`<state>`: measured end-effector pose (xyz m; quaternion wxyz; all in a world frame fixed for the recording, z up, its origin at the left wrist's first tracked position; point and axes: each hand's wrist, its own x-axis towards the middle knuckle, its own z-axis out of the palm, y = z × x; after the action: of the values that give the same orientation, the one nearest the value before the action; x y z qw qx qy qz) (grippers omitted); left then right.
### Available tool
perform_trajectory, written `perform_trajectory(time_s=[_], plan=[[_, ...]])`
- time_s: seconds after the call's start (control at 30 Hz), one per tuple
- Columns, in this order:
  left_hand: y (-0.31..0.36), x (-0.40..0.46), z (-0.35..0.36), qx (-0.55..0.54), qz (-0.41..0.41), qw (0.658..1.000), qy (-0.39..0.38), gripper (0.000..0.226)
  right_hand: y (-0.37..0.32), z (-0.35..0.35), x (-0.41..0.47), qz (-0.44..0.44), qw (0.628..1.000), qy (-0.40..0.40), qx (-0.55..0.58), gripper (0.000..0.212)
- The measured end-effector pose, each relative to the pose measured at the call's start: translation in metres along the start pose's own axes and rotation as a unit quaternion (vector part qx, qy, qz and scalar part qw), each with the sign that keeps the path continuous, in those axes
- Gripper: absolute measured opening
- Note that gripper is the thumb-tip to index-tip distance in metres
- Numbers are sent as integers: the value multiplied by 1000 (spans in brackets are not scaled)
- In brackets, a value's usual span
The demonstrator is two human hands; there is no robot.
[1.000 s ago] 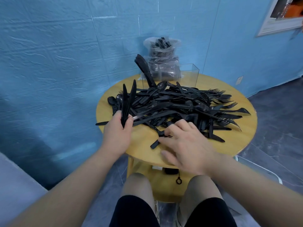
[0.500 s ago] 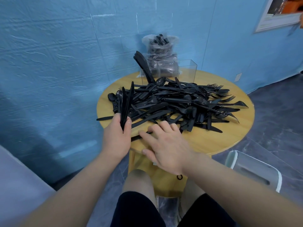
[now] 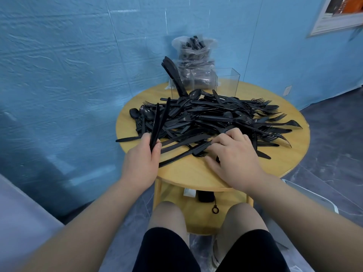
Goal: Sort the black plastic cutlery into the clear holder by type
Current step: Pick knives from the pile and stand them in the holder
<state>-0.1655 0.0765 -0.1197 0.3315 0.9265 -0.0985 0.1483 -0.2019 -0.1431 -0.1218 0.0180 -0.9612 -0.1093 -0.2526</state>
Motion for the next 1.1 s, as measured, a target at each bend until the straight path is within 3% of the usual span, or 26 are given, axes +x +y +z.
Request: perform_trajectory(time_s=[0.27,0.47,0.73,0.93,1.1], plan=[[-15,8,-10,-9,-6,1000,-9,10,-32,8,16,-38,999,-26,-13,47],[-20,8,-15,-49,-16,999,6,6,-39,16,28,-48,999,-8,-19,17],[-24,13,-16,-93,-54,994,30,10,-38,19,35,-72,997,1,-34,10],[-21,17,-11,-127,-50,990,28,18,-35,22,30,-58,997,44,-1,13],[-10,15,-5,-102,-31,993,50,8,-32,17,27,-35,996,78,22,29]])
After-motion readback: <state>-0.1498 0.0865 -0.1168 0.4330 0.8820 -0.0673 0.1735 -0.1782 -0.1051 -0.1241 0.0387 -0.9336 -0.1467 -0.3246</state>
